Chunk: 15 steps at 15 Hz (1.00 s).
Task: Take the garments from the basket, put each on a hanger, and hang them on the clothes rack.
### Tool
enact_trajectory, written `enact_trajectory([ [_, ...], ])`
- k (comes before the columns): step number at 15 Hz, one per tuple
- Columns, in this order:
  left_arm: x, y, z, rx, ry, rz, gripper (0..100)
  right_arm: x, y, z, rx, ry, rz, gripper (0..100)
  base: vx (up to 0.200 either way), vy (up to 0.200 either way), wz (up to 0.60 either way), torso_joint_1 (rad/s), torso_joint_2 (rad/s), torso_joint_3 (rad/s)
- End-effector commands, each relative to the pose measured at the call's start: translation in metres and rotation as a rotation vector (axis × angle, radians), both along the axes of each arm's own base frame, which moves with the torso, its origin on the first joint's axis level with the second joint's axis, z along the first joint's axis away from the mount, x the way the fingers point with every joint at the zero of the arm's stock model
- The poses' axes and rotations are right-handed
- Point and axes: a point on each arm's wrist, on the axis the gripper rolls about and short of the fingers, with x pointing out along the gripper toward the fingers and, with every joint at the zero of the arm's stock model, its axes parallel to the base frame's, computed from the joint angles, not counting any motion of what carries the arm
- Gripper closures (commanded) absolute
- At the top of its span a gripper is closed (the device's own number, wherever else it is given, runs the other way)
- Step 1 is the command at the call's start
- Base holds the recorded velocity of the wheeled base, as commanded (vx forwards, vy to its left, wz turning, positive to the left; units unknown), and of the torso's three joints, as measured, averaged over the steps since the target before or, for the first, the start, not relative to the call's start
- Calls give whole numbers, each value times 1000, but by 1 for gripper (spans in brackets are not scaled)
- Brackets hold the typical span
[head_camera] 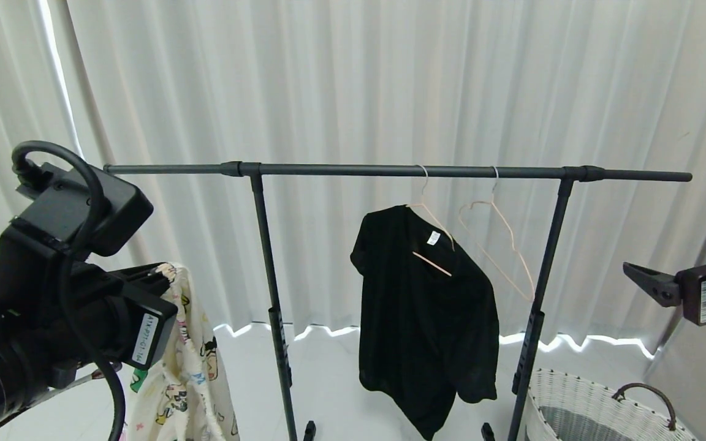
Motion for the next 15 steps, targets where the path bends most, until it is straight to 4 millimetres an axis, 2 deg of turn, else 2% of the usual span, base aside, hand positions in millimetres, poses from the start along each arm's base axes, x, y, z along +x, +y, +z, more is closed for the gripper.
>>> enact_trajectory([
  [1, 0, -1, 0, -1, 0, 0, 100, 12, 6, 1, 1, 16, 25, 0, 200, 0, 0, 2, 2, 2],
  [3, 0, 0, 1, -4, -2, 0, 100, 20, 10, 6, 9, 16, 47, 0, 200, 0, 0, 0, 5, 5],
  [12, -2, -1, 0, -6, 0, -9, 100, 46, 18, -15, 66, 133, 47, 0, 200, 0, 0, 3, 3, 1],
  [15, -4, -4, -1, -7, 0, -31, 100, 58, 18, -22, 78, 194, 27, 0, 0, 0, 0, 0, 0, 0],
])
